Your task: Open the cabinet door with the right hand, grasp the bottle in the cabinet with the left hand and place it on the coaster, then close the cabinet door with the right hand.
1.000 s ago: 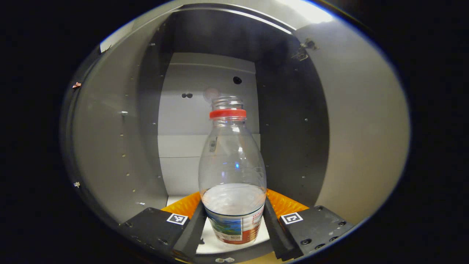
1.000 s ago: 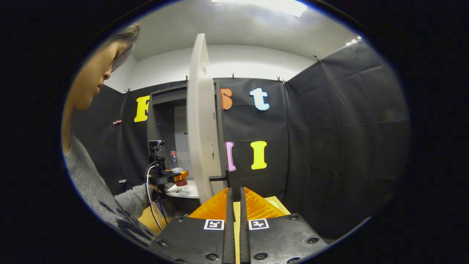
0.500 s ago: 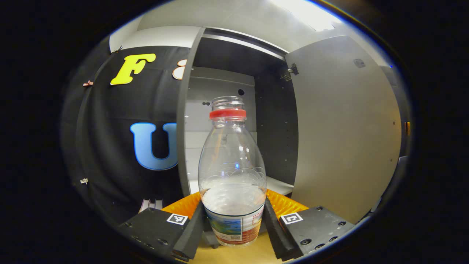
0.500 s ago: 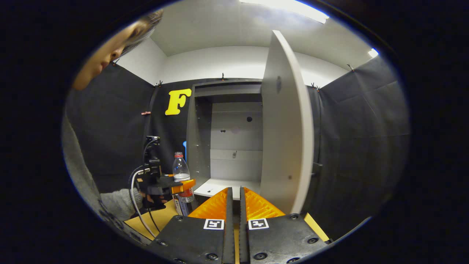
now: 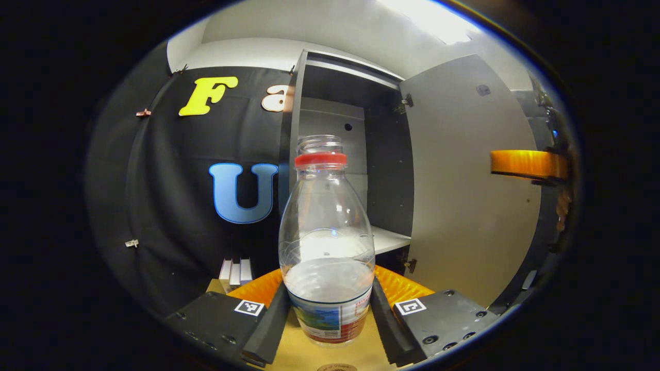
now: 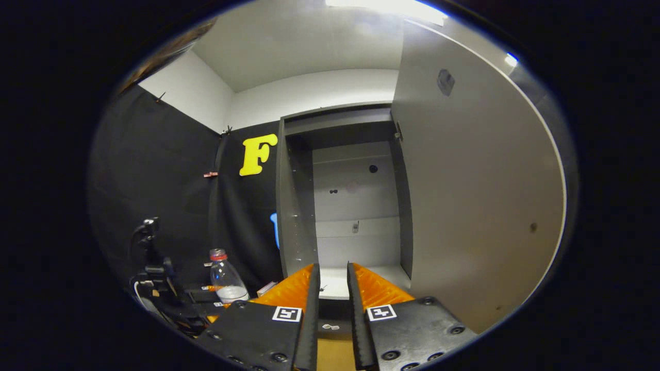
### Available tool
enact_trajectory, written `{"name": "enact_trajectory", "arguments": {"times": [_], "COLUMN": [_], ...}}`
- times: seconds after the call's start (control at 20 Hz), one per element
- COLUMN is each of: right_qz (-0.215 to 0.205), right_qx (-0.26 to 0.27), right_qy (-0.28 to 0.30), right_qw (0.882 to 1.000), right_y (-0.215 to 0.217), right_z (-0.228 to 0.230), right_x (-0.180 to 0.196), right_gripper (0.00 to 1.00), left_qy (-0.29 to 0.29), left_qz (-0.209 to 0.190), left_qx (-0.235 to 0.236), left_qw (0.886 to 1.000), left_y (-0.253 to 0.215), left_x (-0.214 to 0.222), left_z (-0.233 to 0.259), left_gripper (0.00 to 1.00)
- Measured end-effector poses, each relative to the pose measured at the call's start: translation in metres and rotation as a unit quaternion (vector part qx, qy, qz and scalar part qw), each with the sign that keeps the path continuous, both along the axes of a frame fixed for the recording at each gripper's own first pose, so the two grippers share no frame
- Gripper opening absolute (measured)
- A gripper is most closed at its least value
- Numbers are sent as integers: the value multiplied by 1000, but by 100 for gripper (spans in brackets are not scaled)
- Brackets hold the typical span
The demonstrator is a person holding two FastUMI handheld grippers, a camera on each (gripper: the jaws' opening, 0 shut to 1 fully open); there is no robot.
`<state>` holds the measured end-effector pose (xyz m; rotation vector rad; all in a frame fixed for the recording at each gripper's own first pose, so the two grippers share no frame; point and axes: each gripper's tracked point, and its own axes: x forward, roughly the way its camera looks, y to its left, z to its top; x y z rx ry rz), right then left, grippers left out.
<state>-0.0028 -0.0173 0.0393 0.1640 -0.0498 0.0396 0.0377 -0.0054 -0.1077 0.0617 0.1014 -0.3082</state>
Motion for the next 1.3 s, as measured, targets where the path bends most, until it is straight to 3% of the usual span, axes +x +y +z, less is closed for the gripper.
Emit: {"name": "enact_trajectory", "arguments": {"times": [0.05,0.15,0.3,0.85,1.0,1.3], "right_qz": [-2,1,2,45,54,79], "right_qx": [4,4,-13,-7,-22,-23], "right_qy": [5,22,48,54,75,103], "right_qw": [1000,1000,999,998,996,991], "right_y": [0,1,1,34,38,52], "right_z": [-10,-31,-66,-148,-169,-192], "right_x": [9,24,46,64,63,62], "right_gripper": [34,51,98,99,99,100], "left_qy": [0,2,22,33,34,38], "left_qz": [2,15,28,21,20,17], "left_qx": [-6,1,4,7,32,33], "left_qw": [1000,1000,999,999,999,999], "left_y": [1,4,6,6,11,11], "left_x": [-2,-5,-14,-48,-50,-48], "left_z": [-8,-30,-78,-226,-259,-292], "left_gripper": [77,77,77,77,77,79]}}
